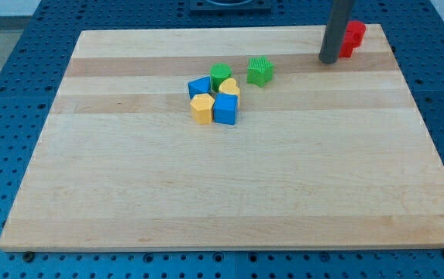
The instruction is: Nudge the red circle between the yellow heart and the yellow hexagon
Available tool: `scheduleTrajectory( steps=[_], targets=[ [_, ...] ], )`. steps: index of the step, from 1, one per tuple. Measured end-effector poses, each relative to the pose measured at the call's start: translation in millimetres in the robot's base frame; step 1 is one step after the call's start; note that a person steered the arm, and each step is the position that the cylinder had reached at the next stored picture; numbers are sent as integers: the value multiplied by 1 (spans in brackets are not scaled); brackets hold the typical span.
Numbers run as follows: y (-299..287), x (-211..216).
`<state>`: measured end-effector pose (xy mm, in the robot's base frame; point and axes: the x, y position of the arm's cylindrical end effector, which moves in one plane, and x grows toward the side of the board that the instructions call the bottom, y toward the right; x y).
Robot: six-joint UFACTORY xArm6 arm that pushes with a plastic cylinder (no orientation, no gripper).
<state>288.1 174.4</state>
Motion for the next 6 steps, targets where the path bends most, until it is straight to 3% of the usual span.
scheduleTrajectory(
  steps=[3,6],
  targets=[
    [-28,37],
    [-150,43]
  ],
)
